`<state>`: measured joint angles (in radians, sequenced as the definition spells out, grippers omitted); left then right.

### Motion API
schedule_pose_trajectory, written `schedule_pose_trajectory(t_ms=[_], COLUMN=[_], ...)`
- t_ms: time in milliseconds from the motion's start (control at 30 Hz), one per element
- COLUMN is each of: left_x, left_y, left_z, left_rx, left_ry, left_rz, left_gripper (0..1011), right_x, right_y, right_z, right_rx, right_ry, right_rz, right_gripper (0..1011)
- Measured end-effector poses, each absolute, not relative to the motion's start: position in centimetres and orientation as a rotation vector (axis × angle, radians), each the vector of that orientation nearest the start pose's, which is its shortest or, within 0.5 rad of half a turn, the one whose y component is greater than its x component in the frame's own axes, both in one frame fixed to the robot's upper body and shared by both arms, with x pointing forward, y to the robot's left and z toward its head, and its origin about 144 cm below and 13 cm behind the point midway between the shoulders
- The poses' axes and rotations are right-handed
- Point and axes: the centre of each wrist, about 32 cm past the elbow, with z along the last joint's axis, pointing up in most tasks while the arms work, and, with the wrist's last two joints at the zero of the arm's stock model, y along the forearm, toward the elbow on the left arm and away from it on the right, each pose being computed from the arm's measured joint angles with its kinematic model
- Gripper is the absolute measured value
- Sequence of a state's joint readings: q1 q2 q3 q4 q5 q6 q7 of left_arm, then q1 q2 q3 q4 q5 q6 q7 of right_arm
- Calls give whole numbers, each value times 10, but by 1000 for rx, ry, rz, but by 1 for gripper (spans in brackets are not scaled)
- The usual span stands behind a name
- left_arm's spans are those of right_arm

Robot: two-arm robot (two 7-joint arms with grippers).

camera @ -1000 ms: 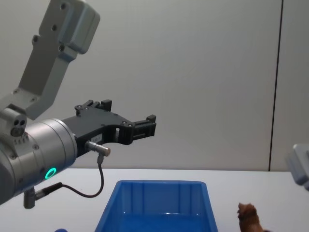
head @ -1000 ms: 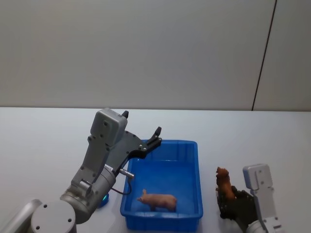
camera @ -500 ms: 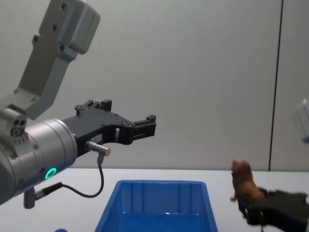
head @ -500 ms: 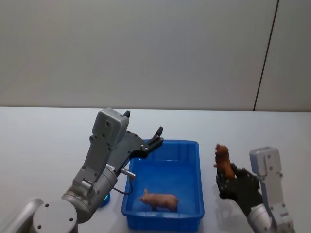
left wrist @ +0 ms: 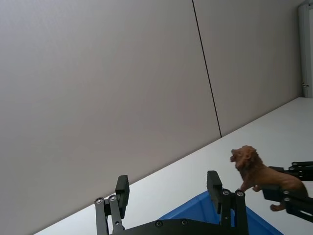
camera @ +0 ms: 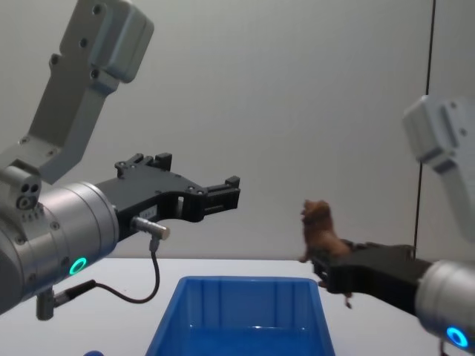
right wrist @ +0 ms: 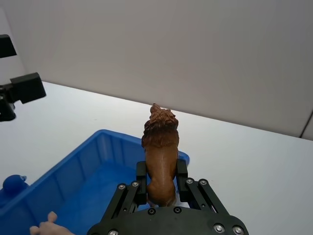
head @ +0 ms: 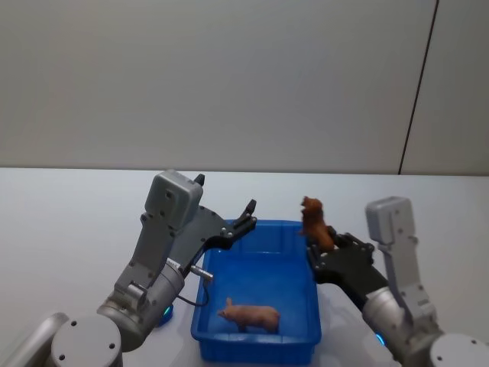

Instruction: Pick up the two dolls from the table and place them into the box.

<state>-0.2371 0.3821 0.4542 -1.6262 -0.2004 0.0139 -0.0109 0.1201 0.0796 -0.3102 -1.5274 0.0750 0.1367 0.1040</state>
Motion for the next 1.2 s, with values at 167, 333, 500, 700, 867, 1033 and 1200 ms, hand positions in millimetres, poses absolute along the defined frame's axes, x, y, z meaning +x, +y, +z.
schedule_pose_trajectory(t_ms=[167, 333, 500, 700, 867, 1033, 1200], left_x=[492, 492, 492, 492, 492, 492, 492], left_y=[198, 198, 198, 198, 198, 198, 198], left_z=[1204, 1204, 1204, 1204, 1204, 1204, 1204], left_rx=[61, 61, 61, 61, 61, 61, 61], left_ry=[-268, -268, -268, -268, -268, -268, -268], left_rz=[1124, 1124, 1124, 1124, 1124, 1124, 1124], left_gripper=[1002, 1001, 1001, 1002, 1002, 1002, 1001], right_x=[492, 503, 511, 518, 520, 519, 515], right_y=[-143, -134, -127, -121, -119, -120, -125], right_z=[1161, 1159, 1157, 1154, 1152, 1151, 1151], right_rx=[-112, -127, -136, -135, -127, -116, -106], right_ry=[43, 56, 67, 75, 80, 83, 83], right_rz=[-1127, -1096, -1076, -1056, -1052, -1064, -1093], right_gripper=[334, 482, 623, 816, 968, 1001, 1001])
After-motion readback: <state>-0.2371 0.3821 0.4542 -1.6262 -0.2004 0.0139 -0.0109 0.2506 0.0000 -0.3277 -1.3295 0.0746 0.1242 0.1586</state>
